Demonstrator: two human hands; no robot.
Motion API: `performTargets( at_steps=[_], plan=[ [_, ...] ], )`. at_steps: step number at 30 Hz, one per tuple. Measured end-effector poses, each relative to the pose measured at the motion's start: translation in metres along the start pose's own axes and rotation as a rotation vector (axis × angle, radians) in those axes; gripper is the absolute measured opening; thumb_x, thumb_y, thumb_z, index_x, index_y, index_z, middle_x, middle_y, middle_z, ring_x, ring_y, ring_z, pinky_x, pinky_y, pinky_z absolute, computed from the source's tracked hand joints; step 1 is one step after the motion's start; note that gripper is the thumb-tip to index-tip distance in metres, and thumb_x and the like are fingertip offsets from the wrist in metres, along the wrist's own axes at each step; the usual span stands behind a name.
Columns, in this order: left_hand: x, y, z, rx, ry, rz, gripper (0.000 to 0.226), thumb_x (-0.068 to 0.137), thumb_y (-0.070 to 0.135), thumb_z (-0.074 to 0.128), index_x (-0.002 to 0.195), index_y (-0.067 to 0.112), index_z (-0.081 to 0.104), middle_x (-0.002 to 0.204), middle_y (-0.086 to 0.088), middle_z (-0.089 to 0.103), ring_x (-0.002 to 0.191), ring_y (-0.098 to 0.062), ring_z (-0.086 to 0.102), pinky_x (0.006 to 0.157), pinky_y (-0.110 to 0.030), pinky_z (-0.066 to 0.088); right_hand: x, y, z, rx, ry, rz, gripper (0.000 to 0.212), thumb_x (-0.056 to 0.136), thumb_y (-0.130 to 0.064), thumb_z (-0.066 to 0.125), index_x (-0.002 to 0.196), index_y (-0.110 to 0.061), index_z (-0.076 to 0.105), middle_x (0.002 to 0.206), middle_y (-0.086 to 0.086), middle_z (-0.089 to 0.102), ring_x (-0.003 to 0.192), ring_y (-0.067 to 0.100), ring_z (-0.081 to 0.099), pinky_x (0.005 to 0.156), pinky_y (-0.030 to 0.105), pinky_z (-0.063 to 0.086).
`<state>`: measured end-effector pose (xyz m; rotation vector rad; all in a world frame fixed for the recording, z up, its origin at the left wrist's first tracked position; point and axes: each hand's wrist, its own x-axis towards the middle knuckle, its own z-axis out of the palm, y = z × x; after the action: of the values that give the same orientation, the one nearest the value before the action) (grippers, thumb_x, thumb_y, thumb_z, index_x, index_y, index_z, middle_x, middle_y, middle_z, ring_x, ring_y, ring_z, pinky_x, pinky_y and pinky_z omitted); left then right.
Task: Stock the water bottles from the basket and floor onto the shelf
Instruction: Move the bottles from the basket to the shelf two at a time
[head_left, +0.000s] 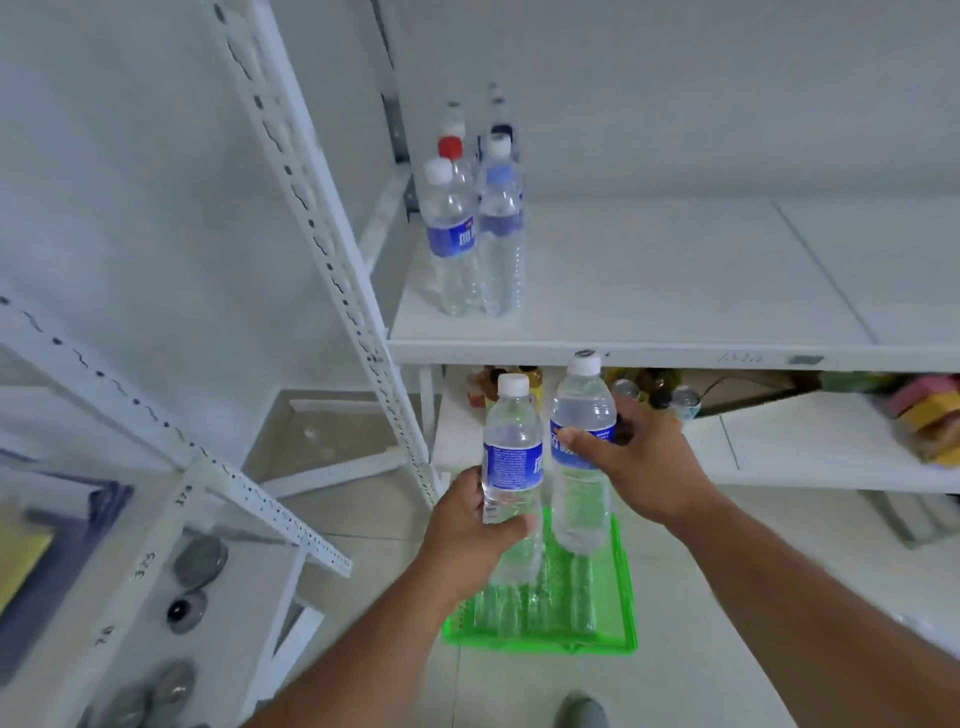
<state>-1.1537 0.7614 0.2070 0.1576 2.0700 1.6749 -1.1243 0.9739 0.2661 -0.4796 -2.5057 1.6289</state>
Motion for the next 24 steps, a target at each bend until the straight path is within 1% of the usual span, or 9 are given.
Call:
performTargets(
  at_steps=[2, 5, 9, 11, 13, 16, 20, 22, 24],
  plan=[
    [-0.023, 0.024, -0.006, 0.012, -0.012, 0.055, 0.049, 0.072, 0.004, 0.081, 0.113, 0.023, 0.062, 0.102, 0.007, 0.076, 0.096, -0.011, 0.072, 0.078, -0.021, 0.055, -0.022, -0.029, -0.013, -0.005, 0.032, -0.027, 0.029, 0.077, -0.044, 0.081, 0.101, -0.03, 0.072, 0.089, -0.014, 0.076, 0.082, 0.005, 0.071, 0.077, 0.03, 0.055],
    [-0.053, 0.054, -0.013, 0.026, -0.01, 0.127, 0.052, 0.071, 0.006, 0.083, 0.114, 0.024, 0.061, 0.102, 0.011, 0.076, 0.095, -0.009, 0.072, 0.072, -0.016, 0.053, -0.053, -0.065, -0.031, -0.016, 0.078, -0.081, 0.028, 0.077, -0.044, 0.08, 0.099, -0.028, 0.074, 0.088, -0.013, 0.076, 0.082, 0.006, 0.071, 0.077, 0.03, 0.056],
    [-0.084, 0.084, -0.012, 0.041, -0.001, 0.197, 0.053, 0.07, 0.006, 0.084, 0.113, 0.028, 0.062, 0.102, 0.015, 0.075, 0.094, -0.005, 0.071, 0.076, -0.019, 0.052, -0.085, -0.101, -0.053, -0.028, 0.118, -0.134, 0.032, 0.077, -0.049, 0.079, 0.1, -0.028, 0.073, 0.088, -0.013, 0.076, 0.08, 0.004, 0.07, 0.072, 0.024, 0.053],
    [-0.097, 0.097, -0.008, 0.036, 0.005, 0.233, 0.054, 0.07, 0.003, 0.084, 0.112, 0.028, 0.062, 0.099, 0.018, 0.075, 0.089, -0.001, 0.071, 0.07, -0.013, 0.052, -0.095, -0.112, -0.063, -0.011, 0.131, -0.157, 0.031, 0.077, -0.049, 0.079, 0.1, -0.029, 0.072, 0.087, -0.013, 0.076, 0.079, 0.004, 0.07, 0.072, 0.025, 0.054],
    [-0.106, 0.108, -0.001, 0.028, 0.02, 0.261, 0.055, 0.07, -0.001, 0.083, 0.112, 0.026, 0.062, 0.098, 0.019, 0.075, 0.087, 0.0, 0.071, 0.066, -0.009, 0.05, -0.103, -0.12, -0.073, -0.006, 0.145, -0.18, 0.032, 0.077, -0.05, 0.078, 0.101, -0.03, 0.072, 0.087, -0.013, 0.075, 0.078, 0.004, 0.07, 0.069, 0.024, 0.053],
    [-0.114, 0.125, 0.012, 0.034, 0.028, 0.294, 0.054, 0.072, 0.003, 0.083, 0.112, 0.031, 0.06, 0.1, 0.022, 0.074, 0.089, 0.003, 0.069, 0.068, -0.006, 0.048, -0.108, -0.125, -0.091, -0.018, 0.155, -0.207, 0.035, 0.076, -0.056, 0.076, 0.102, -0.033, 0.07, 0.088, -0.015, 0.075, 0.079, 0.004, 0.07, 0.071, 0.025, 0.057],
    [-0.113, 0.142, 0.032, 0.04, 0.063, 0.298, 0.05, 0.072, 0.009, 0.084, 0.109, 0.033, 0.061, 0.102, 0.019, 0.074, 0.089, 0.006, 0.068, 0.068, -0.008, 0.049, -0.107, -0.124, -0.117, -0.022, 0.152, -0.23, 0.028, 0.077, -0.059, 0.072, 0.098, -0.042, 0.064, 0.09, -0.019, 0.072, 0.081, 0.002, 0.069, 0.069, 0.022, 0.055],
    [-0.111, 0.152, 0.048, 0.055, 0.077, 0.299, 0.049, 0.072, 0.012, 0.085, 0.106, 0.037, 0.06, 0.097, 0.029, 0.071, 0.086, 0.015, 0.064, 0.063, -0.003, 0.047, -0.104, -0.12, -0.134, -0.001, 0.147, -0.244, 0.03, 0.078, -0.057, 0.073, 0.102, -0.04, 0.065, 0.091, -0.017, 0.072, 0.082, 0.003, 0.069, 0.07, 0.022, 0.056],
    [-0.105, 0.16, 0.063, 0.073, 0.099, 0.296, 0.05, 0.07, 0.015, 0.086, 0.106, 0.038, 0.06, 0.097, 0.024, 0.072, 0.087, 0.012, 0.065, 0.064, -0.005, 0.048, -0.097, -0.113, -0.152, 0.015, 0.142, -0.249, 0.034, 0.079, -0.055, 0.074, 0.107, -0.037, 0.066, 0.093, -0.015, 0.073, 0.083, 0.004, 0.07, 0.073, 0.025, 0.058]
  ],
)
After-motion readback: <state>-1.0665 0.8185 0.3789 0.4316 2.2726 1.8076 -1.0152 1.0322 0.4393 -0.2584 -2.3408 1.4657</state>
